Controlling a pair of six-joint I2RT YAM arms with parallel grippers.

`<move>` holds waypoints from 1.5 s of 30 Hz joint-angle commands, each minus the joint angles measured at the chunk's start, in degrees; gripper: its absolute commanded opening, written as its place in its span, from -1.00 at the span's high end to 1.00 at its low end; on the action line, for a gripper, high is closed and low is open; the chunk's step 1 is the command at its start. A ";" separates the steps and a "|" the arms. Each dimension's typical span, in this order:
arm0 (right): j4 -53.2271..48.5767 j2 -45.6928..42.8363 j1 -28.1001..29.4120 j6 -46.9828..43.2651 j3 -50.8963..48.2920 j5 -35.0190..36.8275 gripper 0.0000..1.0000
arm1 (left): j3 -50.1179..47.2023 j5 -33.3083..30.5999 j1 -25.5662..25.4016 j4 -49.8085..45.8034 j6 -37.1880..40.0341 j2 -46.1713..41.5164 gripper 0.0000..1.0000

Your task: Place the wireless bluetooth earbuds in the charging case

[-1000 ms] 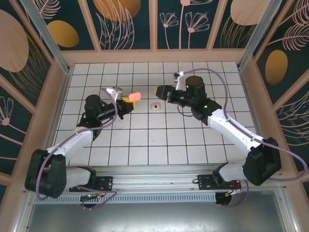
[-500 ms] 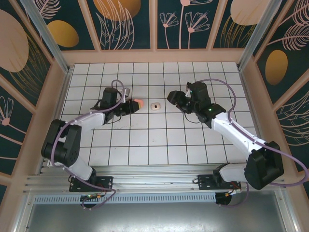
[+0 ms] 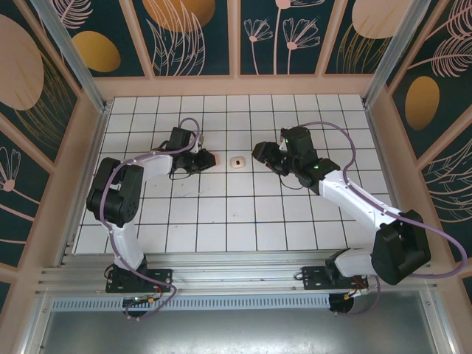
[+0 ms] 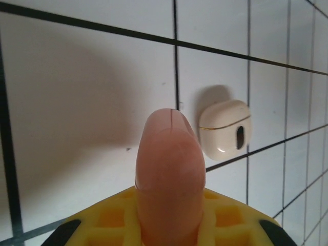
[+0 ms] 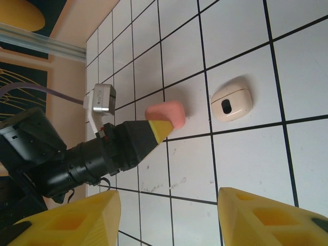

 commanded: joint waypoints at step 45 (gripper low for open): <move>25.22 -16.83 -19.37 -33.75 -28.04 30.57 -0.98 | -11.03 -36.85 17.59 -0.43 12.81 -30.48 -0.97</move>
